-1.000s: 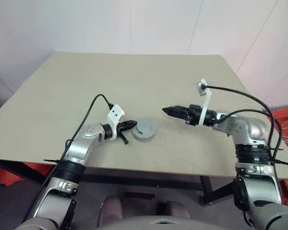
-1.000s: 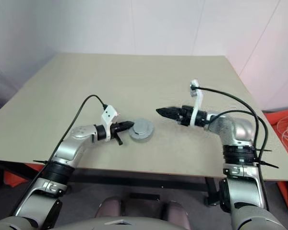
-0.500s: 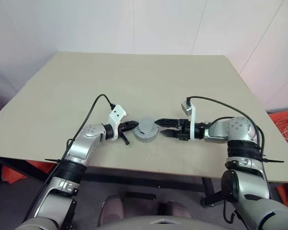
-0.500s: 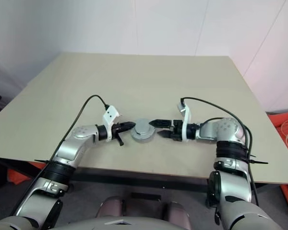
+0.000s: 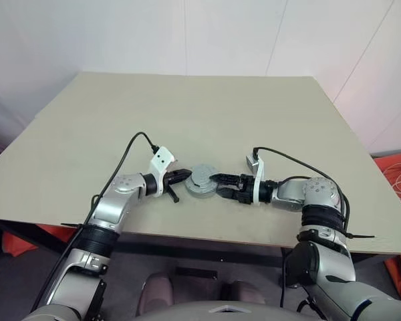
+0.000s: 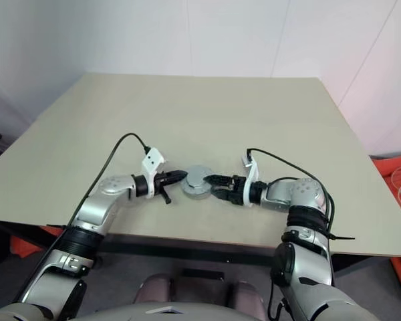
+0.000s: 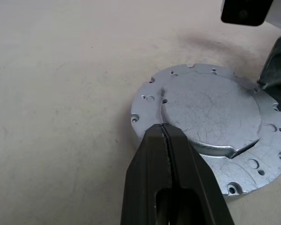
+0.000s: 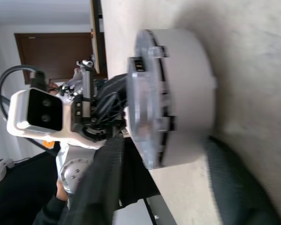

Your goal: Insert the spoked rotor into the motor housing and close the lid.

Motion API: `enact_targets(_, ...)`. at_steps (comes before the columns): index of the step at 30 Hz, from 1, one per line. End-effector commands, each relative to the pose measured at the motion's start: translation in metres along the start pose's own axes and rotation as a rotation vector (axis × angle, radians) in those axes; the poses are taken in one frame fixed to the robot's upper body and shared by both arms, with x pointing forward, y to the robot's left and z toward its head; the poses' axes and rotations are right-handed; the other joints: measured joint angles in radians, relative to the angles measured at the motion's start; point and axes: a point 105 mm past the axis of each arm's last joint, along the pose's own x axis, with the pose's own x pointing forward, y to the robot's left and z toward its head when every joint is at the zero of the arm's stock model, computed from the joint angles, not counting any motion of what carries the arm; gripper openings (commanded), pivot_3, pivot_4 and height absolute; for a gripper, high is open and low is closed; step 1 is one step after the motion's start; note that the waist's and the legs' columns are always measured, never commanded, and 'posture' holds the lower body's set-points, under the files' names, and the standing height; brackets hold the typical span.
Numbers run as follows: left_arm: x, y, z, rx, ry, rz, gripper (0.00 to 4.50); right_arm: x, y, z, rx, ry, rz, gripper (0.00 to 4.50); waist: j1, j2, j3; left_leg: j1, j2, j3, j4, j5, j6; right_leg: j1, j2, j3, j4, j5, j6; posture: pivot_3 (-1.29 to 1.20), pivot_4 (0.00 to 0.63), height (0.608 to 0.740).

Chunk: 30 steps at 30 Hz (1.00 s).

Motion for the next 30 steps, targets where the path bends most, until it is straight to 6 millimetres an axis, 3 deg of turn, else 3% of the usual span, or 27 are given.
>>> enact_targets(1, 0.004, -0.01, -0.007, -0.009, 0.029, -0.039, 0.0, 0.002, 0.012, 0.002, -0.019, -0.009, 0.053, 1.79, 0.0, 0.0, 0.0, 0.0, 0.0, 0.0, 0.0, 0.0, 0.0, 0.0, 0.0, 0.0, 0.0, 0.0, 0.0, 0.0, 0.0, 0.74)
enact_targets(3, 0.004, -0.01, -0.007, -0.011, 0.029, -0.041, 0.0, 0.003, 0.011, 0.0, -0.014, -0.011, 0.054, 1.19, 0.0, 0.001, -0.001, 0.0, 0.0, 0.0, 0.0, 0.0, 0.0, 0.0, 0.0, 0.0, 0.0, 0.0, 0.0, 0.0, 0.0, 0.74)
enact_targets(10, 0.003, -0.008, -0.003, -0.049, 0.005, -0.028, 0.0, 0.004, 0.012, 0.0, -0.013, -0.03, 0.07, 1.16, 0.0, 0.001, -0.001, 0.002, 0.0, 0.0, -0.001, 0.001, -0.001, 0.001, 0.0, 0.0, 0.0, 0.0, 0.001, 0.0, 0.0, 0.74)
enact_targets(16, -0.007, 0.006, 0.016, -0.295, -0.105, 0.058, 0.0, 0.0, 0.017, 0.004, -0.029, -0.046, 0.089, 1.16, -0.001, 0.001, -0.001, 0.0, 0.0, 0.0, -0.001, 0.001, -0.002, -0.001, 0.0, 0.0, 0.0, 0.0, 0.0, 0.0, 0.0, 0.74)
enact_targets(24, -0.041, 0.038, 0.026, -0.694, -0.293, 0.148, 0.0, -0.004, 0.037, 0.013, -0.076, -0.065, 0.158, 1.16, -0.002, 0.001, -0.001, -0.005, 0.0, 0.0, -0.001, 0.001, -0.002, -0.007, 0.001, 0.0, 0.0, 0.002, -0.004, 0.0, 0.0, 0.74)
enact_targets(30, -0.052, 0.039, 0.027, -0.878, -0.377, 0.103, 0.0, -0.007, 0.054, 0.019, -0.119, -0.071, 0.201, 1.16, -0.001, 0.001, 0.0, -0.006, 0.0, 0.0, -0.001, 0.001, -0.002, -0.007, 0.001, 0.0, 0.0, 0.001, -0.001, 0.0, 0.0, 0.74)
